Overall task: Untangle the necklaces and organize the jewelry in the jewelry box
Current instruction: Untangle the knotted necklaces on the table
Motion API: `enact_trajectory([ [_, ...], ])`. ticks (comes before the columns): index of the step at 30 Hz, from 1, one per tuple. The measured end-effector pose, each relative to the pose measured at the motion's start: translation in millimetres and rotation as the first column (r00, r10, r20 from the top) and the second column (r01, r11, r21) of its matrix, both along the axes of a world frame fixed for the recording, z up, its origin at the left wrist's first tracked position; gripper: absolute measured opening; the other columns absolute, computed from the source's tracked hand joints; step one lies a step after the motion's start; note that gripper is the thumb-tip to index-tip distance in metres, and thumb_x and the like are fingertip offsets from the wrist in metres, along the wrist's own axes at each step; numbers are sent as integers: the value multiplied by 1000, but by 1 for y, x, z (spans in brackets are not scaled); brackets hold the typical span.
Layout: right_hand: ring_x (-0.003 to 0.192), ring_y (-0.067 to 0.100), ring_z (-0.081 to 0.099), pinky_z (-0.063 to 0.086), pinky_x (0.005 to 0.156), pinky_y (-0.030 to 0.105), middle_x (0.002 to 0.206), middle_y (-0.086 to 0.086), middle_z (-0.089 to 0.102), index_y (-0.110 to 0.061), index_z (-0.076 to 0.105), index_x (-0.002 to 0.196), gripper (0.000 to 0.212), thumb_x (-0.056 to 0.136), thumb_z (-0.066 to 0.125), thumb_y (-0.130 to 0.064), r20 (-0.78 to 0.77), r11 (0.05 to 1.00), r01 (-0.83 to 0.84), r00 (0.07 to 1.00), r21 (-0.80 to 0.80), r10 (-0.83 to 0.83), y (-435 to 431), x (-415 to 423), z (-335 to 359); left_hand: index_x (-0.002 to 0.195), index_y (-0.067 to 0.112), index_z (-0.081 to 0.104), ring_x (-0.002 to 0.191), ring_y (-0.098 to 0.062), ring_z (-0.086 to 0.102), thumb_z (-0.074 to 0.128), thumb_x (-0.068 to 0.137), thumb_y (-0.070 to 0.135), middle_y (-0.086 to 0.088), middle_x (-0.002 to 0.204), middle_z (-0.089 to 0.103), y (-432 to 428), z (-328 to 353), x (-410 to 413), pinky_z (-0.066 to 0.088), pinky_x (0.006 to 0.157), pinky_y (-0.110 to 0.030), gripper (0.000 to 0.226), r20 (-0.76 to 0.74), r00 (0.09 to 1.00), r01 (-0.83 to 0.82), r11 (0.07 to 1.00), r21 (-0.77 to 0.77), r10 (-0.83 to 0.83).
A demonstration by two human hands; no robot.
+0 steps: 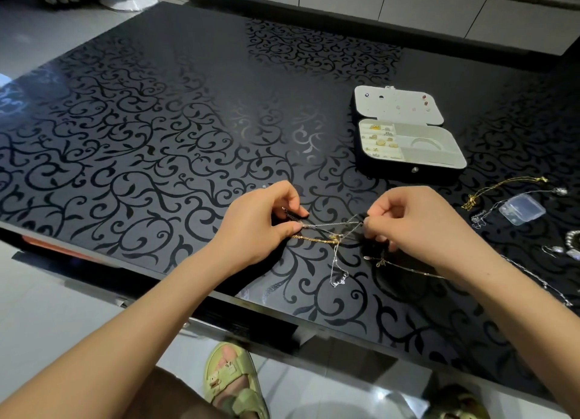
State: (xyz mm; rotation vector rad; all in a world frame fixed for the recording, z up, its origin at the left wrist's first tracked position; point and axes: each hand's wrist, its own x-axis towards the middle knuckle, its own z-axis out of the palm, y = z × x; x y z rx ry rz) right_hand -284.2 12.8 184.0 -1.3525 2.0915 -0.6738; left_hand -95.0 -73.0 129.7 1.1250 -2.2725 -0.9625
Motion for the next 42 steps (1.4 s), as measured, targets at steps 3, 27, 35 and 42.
enact_trajectory([
  [3, 61, 19, 64, 54, 64, 31, 70, 10, 71, -10, 66, 66, 11, 76, 65, -6, 161, 999, 35, 986, -11, -32, 7, -5, -1, 76, 39, 53, 92, -9, 58, 70, 81, 16, 22, 97, 68, -5, -3, 5, 44, 87, -34, 29, 46, 999, 10, 995, -104, -5],
  [27, 69, 12, 56, 45, 65, 29, 74, -5, 63, -20, 49, 73, 14, 81, 60, -17, -374, 921, -383, 866, -70, 331, 11, -3, 7, 134, 25, 50, 117, -20, 40, 51, 80, -1, 12, 135, 50, -17, -7, 17, 15, 90, -32, 60, 340, 932, 51, 888, -456, 121],
  [35, 56, 19, 53, 44, 55, 30, 69, 17, 66, -3, 57, 69, 9, 73, 58, 5, 429, 996, 51, 903, -75, -14, -12, 0, -14, 142, 28, 39, 125, -16, 33, 59, 81, 11, 12, 139, 43, -22, 2, 26, 12, 96, -29, 66, 301, 940, -40, 926, -375, 163],
  [42, 50, 10, 45, 35, 51, 21, 63, 5, 63, -11, 66, 77, 14, 77, 56, -1, 299, 998, 10, 954, -55, 7, -18, -3, -21, 142, 29, 38, 125, -14, 32, 65, 79, 19, 12, 137, 45, -25, 5, 30, 11, 90, -24, 69, 292, 937, -82, 932, -352, 193],
])
